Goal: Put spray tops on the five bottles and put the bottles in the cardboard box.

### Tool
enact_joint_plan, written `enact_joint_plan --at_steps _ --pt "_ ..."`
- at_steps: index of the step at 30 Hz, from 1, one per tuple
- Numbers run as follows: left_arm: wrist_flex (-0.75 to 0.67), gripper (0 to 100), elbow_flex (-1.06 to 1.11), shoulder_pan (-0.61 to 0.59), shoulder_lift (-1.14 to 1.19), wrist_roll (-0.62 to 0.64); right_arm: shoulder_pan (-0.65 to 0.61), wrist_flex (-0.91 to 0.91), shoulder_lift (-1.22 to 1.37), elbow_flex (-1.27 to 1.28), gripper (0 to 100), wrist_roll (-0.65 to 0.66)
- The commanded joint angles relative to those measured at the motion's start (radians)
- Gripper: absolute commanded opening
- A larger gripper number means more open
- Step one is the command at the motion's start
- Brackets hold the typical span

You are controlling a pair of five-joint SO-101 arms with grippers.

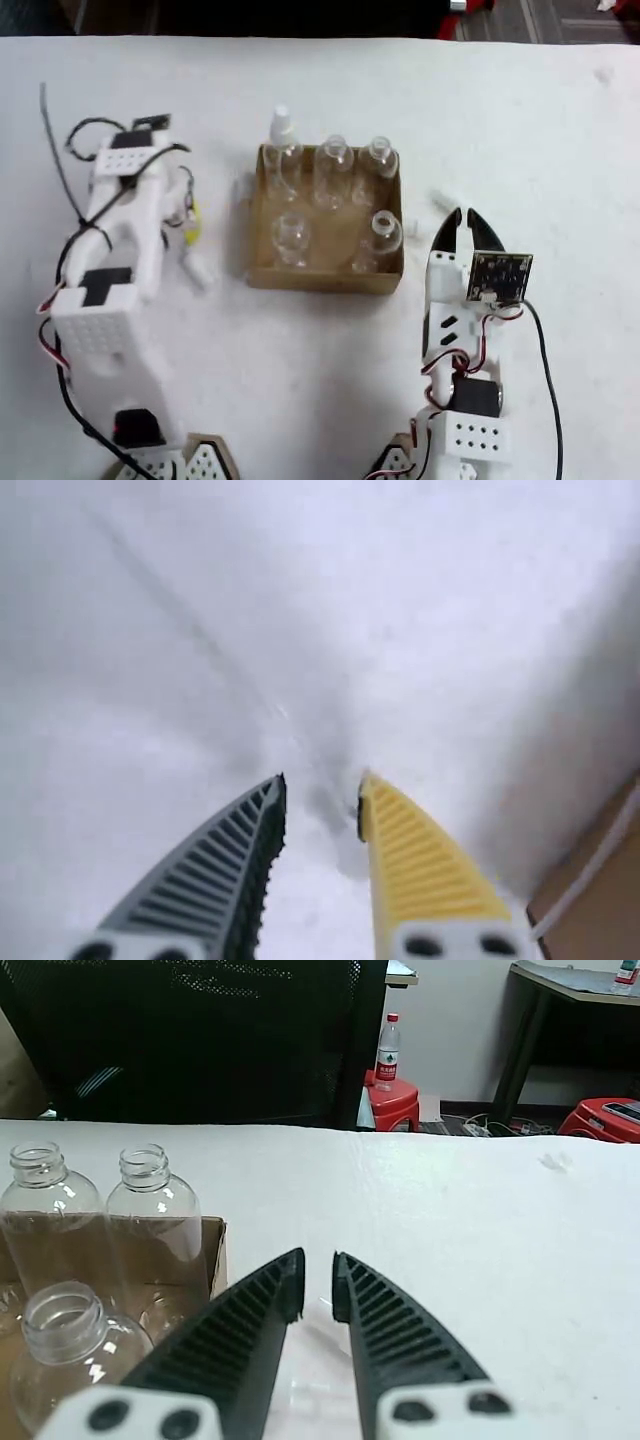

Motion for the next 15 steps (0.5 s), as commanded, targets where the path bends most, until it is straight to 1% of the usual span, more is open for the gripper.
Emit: enact_joint_plan --at_steps 1,3,5,9,15 --pt "0.181 12 -0.061 -0.108 -0.022 -0.011 -0.008 -0.025 -0.002 0.011 3.9 0.015" --pt "0.282 12 -0.138 -0.137 -0.021 -0.071 -0.008 -0.025 -0.002 0.011 3.9 0.015" --pt "0.354 12 -0.227 -0.153 -0.021 -0.135 -0.008 -0.025 -0.002 0.011 3.9 0.015" --pt "0.361 12 -0.336 -0.154 -0.035 -0.290 -0.007 -0.025 -0.002 0.011 3.9 0.015" --pt "0.361 11 -0.351 -0.130 -0.101 -0.506 -0.008 -0.025 -0.002 0.011 3.9 0.015"
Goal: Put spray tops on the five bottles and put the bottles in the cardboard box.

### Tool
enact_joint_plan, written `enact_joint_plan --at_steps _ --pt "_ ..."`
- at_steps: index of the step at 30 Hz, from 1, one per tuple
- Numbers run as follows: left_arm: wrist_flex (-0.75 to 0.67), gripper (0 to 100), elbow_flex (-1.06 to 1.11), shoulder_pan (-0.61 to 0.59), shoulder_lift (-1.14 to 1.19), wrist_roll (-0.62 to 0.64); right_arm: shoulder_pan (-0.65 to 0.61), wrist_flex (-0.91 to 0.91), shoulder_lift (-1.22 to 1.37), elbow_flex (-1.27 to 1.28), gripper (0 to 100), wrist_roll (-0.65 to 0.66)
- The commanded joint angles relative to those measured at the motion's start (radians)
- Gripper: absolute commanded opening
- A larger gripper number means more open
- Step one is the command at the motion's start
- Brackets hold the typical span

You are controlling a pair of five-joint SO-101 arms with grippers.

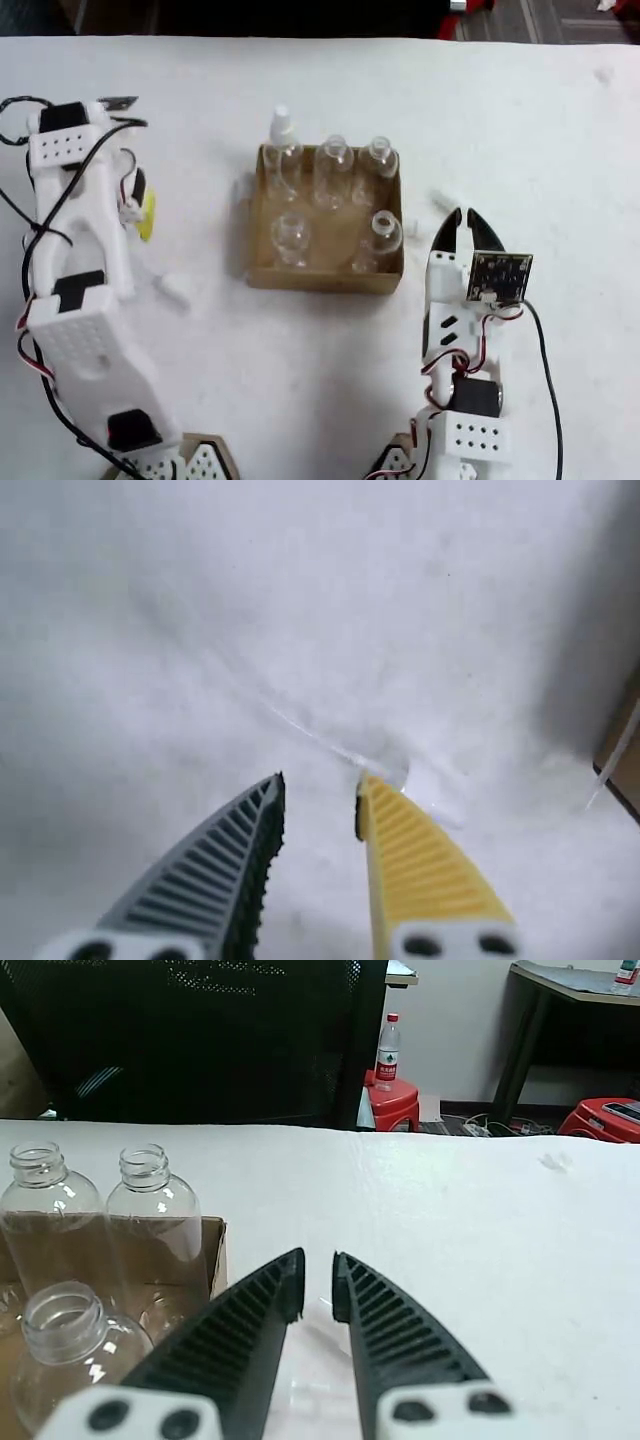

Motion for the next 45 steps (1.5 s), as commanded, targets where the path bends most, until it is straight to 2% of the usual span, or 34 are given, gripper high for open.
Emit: enact_joint_plan --at_steps 1,7,12,16,19,21,24,28,31,33,37,43,45 --pt "0.017 11 -0.048 0.010 -0.093 -0.160 -0.008 -0.025 -0.002 0.011 3.9 0.015" --pt "0.025 11 -0.040 -0.033 -0.266 -0.206 -0.008 -0.027 -0.002 0.011 3.9 0.015" --pt "0.020 12 0.201 0.007 -0.618 -0.233 -0.008 -0.027 -0.002 0.011 3.9 0.015" --pt "0.018 11 0.459 0.151 -0.895 -0.506 -0.008 -0.027 -0.002 0.011 3.9 0.015" --pt "-0.008 11 0.621 0.239 -1.067 -0.792 -0.008 -0.027 -0.002 0.011 3.9 0.015" --pt "-0.095 11 0.730 0.240 -1.162 -0.982 -0.008 -0.027 -0.002 0.011 3.9 0.015" --pt "-0.298 11 0.928 0.202 -1.279 -1.217 -0.008 -0.027 -0.002 0.011 3.9 0.015" --pt "-0.485 11 1.198 0.145 -1.419 -1.427 -0.008 -0.027 -0.002 0.011 3.9 0.015" --pt "-0.555 11 1.338 0.131 -1.503 -1.544 -0.008 -0.027 -0.002 0.011 3.9 0.015" --pt "-0.580 11 1.386 0.134 -1.518 -1.594 -0.008 -0.027 -0.002 0.011 3.9 0.015" --pt "-0.614 2 1.379 0.156 -1.406 -1.613 -0.010 -0.027 -0.002 0.011 3.9 0.015" --pt "-0.531 11 1.214 0.160 -1.058 -1.622 -0.010 -0.027 -0.002 0.011 3.9 0.015" --pt "-0.497 15 1.162 0.160 -0.955 -1.683 -0.010 -0.027 -0.002 0.011 3.9 0.015"
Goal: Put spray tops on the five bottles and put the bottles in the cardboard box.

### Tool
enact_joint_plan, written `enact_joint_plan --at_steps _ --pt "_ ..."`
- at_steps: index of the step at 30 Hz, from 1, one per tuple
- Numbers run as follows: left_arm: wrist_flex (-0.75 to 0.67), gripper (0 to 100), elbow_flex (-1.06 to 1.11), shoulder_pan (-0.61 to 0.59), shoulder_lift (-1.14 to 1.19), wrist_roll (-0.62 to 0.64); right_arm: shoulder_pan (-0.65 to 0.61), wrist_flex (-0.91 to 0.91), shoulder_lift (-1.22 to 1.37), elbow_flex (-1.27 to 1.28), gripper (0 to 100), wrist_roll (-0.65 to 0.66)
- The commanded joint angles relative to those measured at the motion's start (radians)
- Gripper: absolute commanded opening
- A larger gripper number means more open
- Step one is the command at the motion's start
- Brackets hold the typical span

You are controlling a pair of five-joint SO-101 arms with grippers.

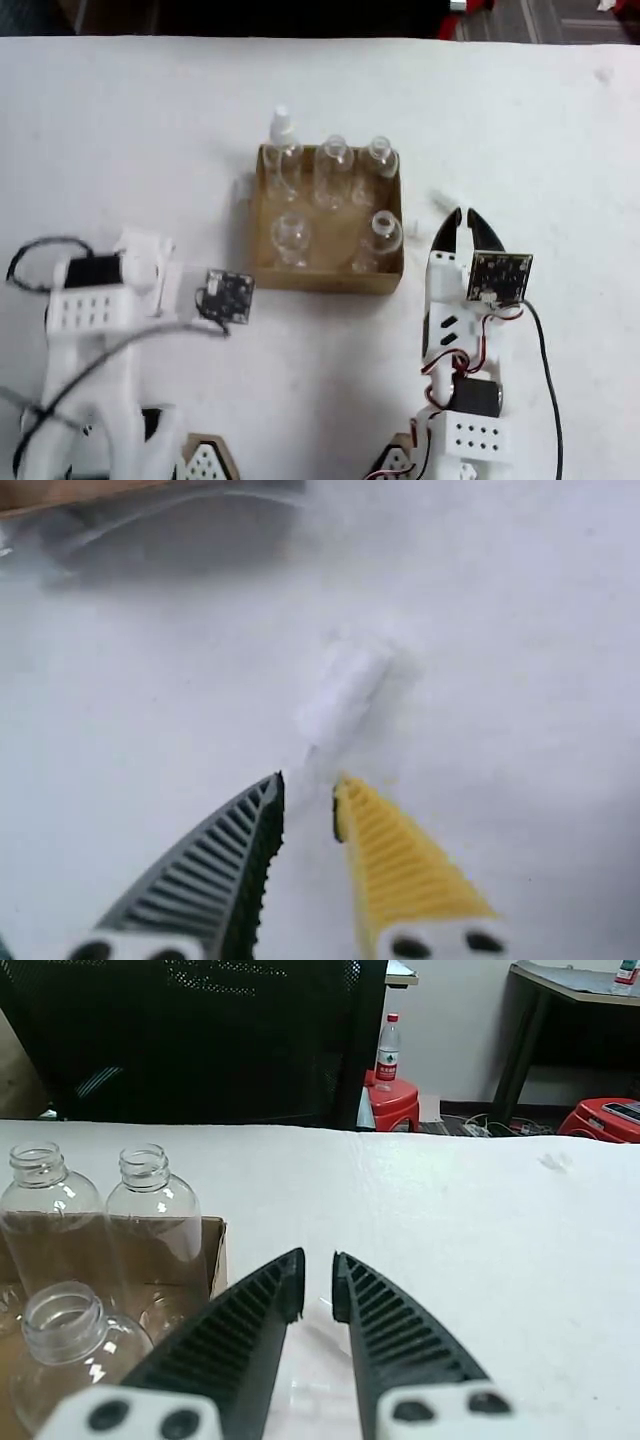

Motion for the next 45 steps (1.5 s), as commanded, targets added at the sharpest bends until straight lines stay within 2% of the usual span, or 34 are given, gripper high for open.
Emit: enact_joint_plan --at_steps 1,12,19,28,39,45 --pt "0.066 16 -0.149 0.008 0.232 -0.104 -0.010 -0.027 -0.002 0.011 3.9 0.015" --pt "-0.077 17 -0.183 0.064 0.410 -0.120 -0.010 -0.027 -0.002 0.011 3.9 0.015" --pt "-0.235 17 -0.189 0.074 0.555 -0.094 -0.010 -0.027 -0.002 0.011 3.9 0.017" --pt "-0.242 17 -0.209 0.073 0.588 -0.094 -0.010 -0.027 -0.002 0.011 3.9 0.017" --pt "-0.163 17 -0.209 0.101 0.585 -0.086 -0.010 -0.027 -0.002 0.011 3.9 0.017" --pt "-0.155 5 -0.206 0.113 0.582 -0.086 -0.010 -0.027 -0.002 0.011 3.9 0.017"
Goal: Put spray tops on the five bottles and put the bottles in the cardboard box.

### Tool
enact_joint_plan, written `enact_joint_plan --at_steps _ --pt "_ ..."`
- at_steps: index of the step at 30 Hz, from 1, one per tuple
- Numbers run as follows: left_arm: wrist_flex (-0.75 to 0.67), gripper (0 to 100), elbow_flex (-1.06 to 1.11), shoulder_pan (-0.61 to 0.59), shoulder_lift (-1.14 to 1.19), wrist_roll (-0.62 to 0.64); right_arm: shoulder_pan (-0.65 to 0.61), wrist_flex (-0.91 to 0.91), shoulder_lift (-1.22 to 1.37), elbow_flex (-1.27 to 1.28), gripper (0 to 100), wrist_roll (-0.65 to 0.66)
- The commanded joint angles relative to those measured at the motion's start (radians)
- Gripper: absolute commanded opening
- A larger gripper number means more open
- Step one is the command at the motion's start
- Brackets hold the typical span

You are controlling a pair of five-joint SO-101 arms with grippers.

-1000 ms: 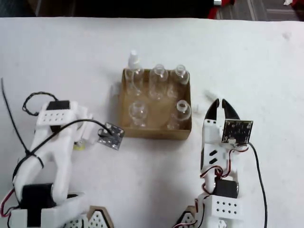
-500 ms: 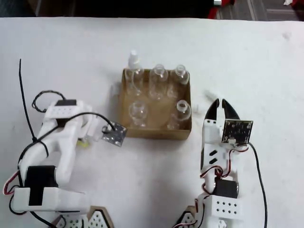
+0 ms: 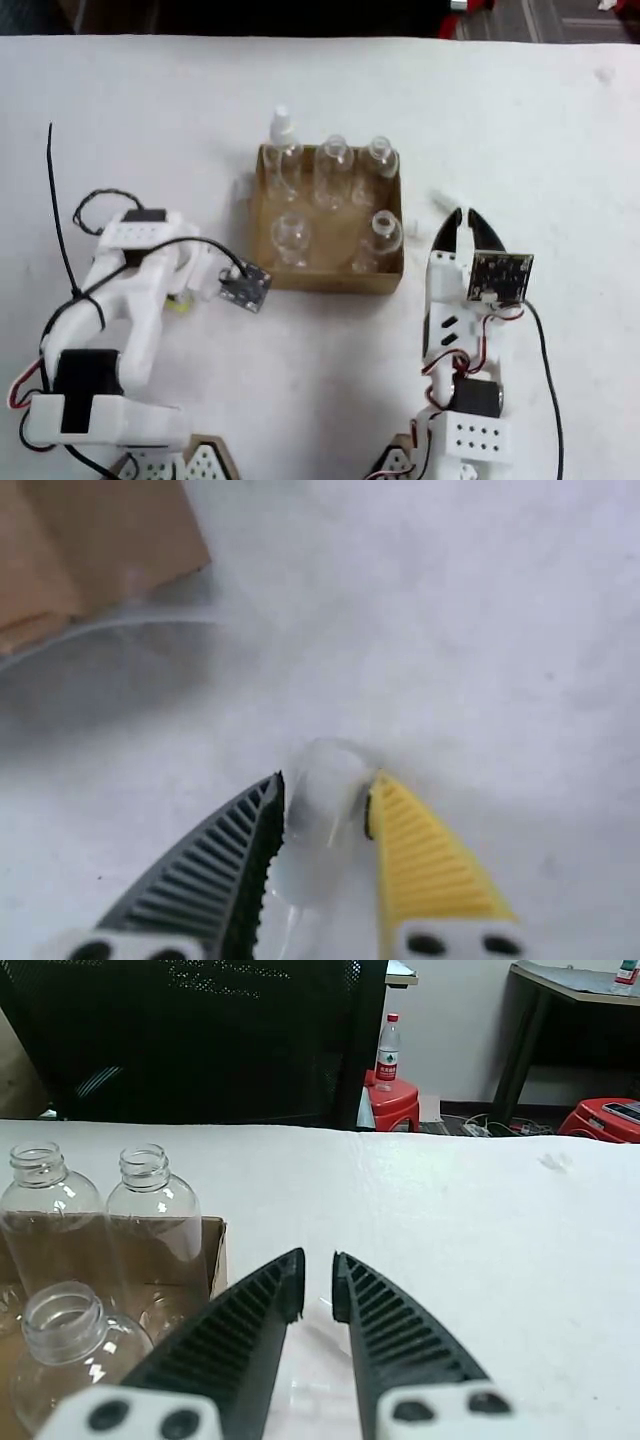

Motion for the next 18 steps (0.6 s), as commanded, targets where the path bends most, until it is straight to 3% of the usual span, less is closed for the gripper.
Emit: enact_joint_plan --at_steps 1,4,11,15,18 --pt "0.020 2 -0.044 0.027 -0.008 0.014 -0.010 -0.027 -0.002 0.011 3.9 0.017" --pt "0.063 3 -0.052 0.038 -0.012 0.025 -0.010 -0.027 -0.002 0.011 3.9 0.017" --pt "0.499 2 -0.212 0.105 -0.223 0.075 -0.010 -0.027 -0.002 0.011 3.9 0.017" --pt "0.655 2 -0.290 0.113 -0.418 0.095 -0.010 -0.027 -0.002 0.011 3.9 0.017" --pt "0.697 2 -0.347 0.180 -0.572 0.344 -0.010 -0.027 -0.002 0.011 3.9 0.017"
